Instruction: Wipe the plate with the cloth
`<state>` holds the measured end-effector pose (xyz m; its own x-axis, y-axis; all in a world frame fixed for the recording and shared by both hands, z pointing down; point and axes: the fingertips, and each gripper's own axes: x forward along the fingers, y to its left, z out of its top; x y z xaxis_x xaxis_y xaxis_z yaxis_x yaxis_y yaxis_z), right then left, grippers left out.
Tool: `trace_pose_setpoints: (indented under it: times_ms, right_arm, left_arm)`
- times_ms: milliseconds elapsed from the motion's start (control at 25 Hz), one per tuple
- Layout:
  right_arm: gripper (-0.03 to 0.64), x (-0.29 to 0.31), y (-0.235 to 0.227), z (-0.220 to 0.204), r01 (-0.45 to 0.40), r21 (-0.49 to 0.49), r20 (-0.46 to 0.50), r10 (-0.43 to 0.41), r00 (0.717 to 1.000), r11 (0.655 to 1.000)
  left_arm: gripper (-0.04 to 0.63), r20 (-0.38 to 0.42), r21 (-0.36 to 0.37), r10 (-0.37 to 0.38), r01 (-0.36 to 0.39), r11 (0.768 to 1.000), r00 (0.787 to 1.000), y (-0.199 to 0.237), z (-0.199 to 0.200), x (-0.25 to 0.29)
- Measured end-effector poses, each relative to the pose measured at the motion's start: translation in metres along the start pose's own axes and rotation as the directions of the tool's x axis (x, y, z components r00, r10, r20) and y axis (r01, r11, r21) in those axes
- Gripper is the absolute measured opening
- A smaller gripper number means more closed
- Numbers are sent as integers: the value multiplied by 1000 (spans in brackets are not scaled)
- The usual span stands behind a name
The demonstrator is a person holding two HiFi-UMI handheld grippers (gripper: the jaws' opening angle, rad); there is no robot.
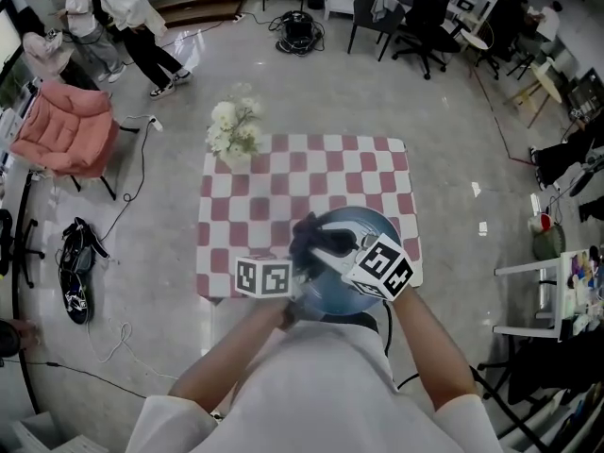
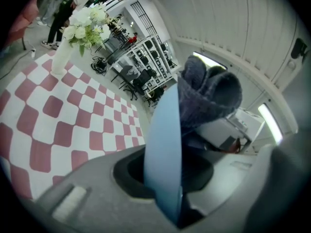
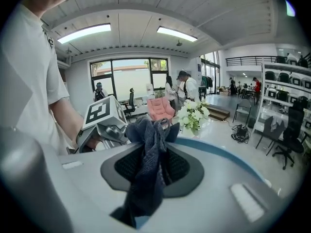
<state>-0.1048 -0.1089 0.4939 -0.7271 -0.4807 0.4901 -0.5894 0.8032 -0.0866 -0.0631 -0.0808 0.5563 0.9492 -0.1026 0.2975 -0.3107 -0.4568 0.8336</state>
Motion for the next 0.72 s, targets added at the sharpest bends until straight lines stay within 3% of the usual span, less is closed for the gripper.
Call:
trace_pose_setpoints:
  times_ms: [320, 520, 720]
  right_arm:
    - [104, -11, -6, -2, -58, 4, 16, 58, 998, 998]
    - [103, -16, -15, -14, -123, 44, 32, 122, 992, 991]
    - [101, -27, -53, -30, -22, 48, -10, 22, 1000, 999]
  left_arm:
    - [74, 14, -94, -7, 8, 996, 1000, 14, 3, 14]
    - [74, 17, -57, 30, -29, 998, 999, 11, 8, 34]
    - [72, 50, -57, 66, -63, 996, 997, 8, 20, 48]
